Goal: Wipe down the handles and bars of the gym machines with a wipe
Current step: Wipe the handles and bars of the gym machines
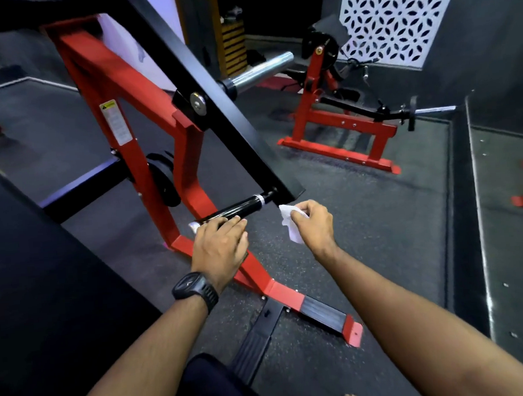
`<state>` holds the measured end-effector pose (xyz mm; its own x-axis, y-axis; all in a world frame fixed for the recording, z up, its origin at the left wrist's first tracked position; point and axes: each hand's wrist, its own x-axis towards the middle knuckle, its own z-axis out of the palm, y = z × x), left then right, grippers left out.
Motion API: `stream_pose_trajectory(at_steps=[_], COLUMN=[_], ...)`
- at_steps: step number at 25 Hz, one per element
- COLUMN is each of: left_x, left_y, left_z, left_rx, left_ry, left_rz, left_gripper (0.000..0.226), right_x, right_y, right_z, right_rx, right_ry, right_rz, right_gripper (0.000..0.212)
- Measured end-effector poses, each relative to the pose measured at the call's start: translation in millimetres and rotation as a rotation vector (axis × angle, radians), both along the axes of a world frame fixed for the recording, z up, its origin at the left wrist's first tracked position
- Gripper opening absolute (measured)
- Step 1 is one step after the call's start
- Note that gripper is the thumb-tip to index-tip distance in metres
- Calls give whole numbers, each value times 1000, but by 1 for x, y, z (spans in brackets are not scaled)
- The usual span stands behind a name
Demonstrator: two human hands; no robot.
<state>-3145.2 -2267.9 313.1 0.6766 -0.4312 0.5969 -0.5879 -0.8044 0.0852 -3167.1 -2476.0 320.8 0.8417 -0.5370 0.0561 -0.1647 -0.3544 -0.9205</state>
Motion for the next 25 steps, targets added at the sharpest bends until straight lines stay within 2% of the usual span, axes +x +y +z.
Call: stream_pose_trajectory(at_steps=[4,9,14,17,21,25], left_x=[-3,1,10,22,59,120], left_y=[-51,-154,-279,-346,-420,-505], left_z=[4,2,1,1,-7,-18], left_rx=[46,73,87,76,83,89], left_ry=[52,130,219,302,382,401], left_rz=[-45,-106,-170,-193,-228,-261], left_gripper=[36,36,39,35,29,32], right_x=[1,-4,-3,3,22,72], right_y=[-53,-153,-271,-335,-403,-482], right_z=[2,4,-2,-4,-2,-24], right_rx=[59,100,97,182,333,370], right_ry=[54,90,126,120,81,97], right_rz=[-24,35,-35,-108,-99,-163], right_gripper=[28,14,10,5,12,24])
